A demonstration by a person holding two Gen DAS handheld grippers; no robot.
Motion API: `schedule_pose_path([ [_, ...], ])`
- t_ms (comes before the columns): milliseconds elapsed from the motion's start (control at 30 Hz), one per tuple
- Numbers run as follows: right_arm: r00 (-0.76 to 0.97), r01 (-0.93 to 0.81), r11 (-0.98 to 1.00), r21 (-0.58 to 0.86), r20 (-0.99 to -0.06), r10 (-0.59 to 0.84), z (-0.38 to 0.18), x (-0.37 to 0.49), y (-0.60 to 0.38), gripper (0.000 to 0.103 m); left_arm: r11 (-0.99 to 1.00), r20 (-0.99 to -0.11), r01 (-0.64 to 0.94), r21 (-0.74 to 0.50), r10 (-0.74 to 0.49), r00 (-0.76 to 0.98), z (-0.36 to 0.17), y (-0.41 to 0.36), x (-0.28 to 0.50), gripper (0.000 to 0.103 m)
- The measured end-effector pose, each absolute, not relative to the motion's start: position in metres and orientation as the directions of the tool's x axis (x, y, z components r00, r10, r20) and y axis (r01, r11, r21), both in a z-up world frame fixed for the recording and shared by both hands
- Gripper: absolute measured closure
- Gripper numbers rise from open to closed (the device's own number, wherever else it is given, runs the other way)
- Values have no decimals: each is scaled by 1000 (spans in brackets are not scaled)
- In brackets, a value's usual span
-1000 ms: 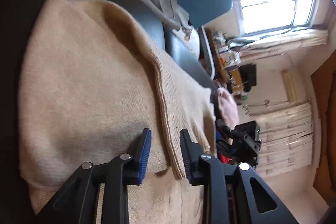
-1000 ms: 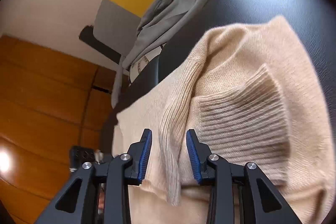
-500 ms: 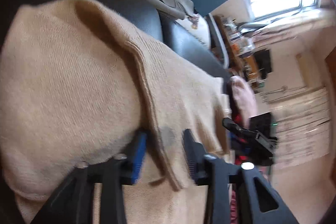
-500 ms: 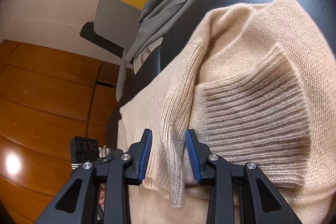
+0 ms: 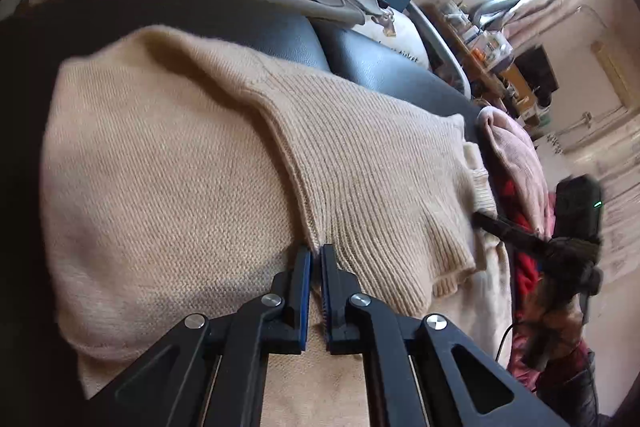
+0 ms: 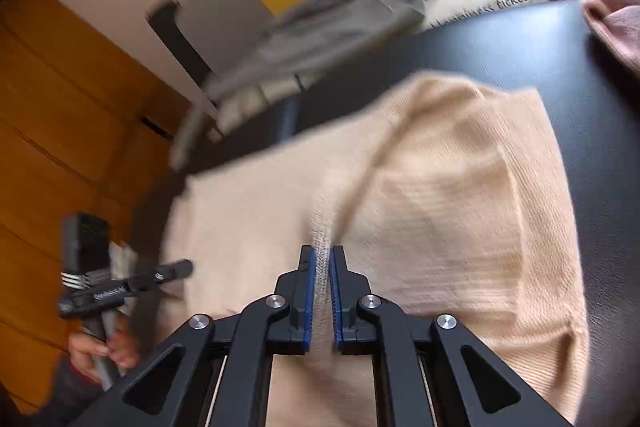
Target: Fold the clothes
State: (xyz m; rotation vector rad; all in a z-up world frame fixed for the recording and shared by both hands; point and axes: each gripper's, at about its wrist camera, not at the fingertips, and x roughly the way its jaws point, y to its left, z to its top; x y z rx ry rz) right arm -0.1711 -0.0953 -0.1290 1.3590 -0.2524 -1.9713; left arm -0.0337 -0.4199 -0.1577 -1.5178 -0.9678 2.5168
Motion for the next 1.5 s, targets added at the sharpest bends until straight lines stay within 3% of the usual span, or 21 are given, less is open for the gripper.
schedule_pose_path([
  [67, -182, 436, -748, 501, -764, -618, -139, -173, -91, 96, -782, -769, 286, -554, 349, -535, -155, -425, -30, 99],
  [300, -206, 390, -680, 620, -661, -721, -130, -187, -74, 93, -829, -742, 250, -501, 263, -616, -125, -423, -23, 95],
  [567, -168, 338, -681, 650, -670, -723, -139, -216, -97, 89, -875, -738, 153, -460, 281, -613, -119, -399, -48, 93],
  [633, -170, 364, -709, 604, -705, -688, -141, -214, -106, 89, -894, -754, 139, -427, 267, -600, -124, -391, -55, 92],
  [667, -178, 386, -722, 575, -721, -669, -140, -212, -109, 94, -905, -764, 135, -403, 252, -593, -127, -387, -58, 91],
  [867, -319, 496, -824, 273, -826, -465, -134, -208, -128, 97, -914, -786, 171, -369, 208, -582, -149, -384, -61, 88],
  [1267, -338, 498, -780, 379, -744, -577, -107, -213, -117, 92, -910, -746, 193, -368, 165, -645, -112, -412, -73, 86],
  [1500, -376, 600, -774, 203, -783, -496, -100, -224, -164, 90, -918, -785, 273, -288, 63, -617, -124, -441, -100, 86],
])
